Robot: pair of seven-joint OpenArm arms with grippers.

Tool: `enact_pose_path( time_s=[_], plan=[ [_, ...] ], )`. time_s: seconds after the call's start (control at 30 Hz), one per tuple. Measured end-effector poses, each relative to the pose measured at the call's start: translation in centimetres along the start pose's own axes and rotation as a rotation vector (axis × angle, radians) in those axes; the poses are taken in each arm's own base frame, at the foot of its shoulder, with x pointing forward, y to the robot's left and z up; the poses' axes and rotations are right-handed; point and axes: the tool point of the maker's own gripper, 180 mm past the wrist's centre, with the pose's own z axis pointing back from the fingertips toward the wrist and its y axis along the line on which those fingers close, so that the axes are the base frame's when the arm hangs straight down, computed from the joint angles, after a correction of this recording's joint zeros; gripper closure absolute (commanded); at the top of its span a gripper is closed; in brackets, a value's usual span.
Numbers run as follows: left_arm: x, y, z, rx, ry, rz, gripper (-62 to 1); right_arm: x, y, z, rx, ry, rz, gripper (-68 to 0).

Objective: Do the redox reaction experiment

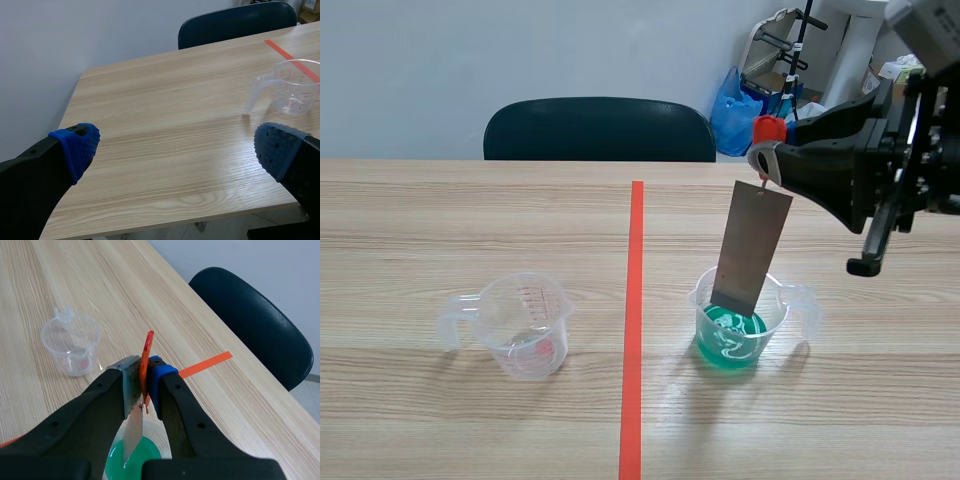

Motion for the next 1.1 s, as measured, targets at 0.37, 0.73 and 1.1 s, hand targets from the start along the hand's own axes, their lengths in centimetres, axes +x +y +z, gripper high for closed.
enact_pose_path(
  time_s=[0.37, 0.73, 1.1],
  plan=[
    [0.0, 0.0, 0.0, 0.000, 0.000, 0.000, -62.3, 2.9, 0.1, 0.5, 0.002, -0.011, 0.017, -0.6],
    [0.0, 0.0, 0.0, 0.000, 0.000, 0.000, -62.3, 4.3, 0.1, 0.9, -0.001, -0.016, 0.019, -0.6],
    [0.0, 0.0, 0.0, 0.000, 0.000, 0.000, -62.3, 4.8, -0.3, 1.3, -0.013, -0.012, 0.029, -0.6]
  ],
)
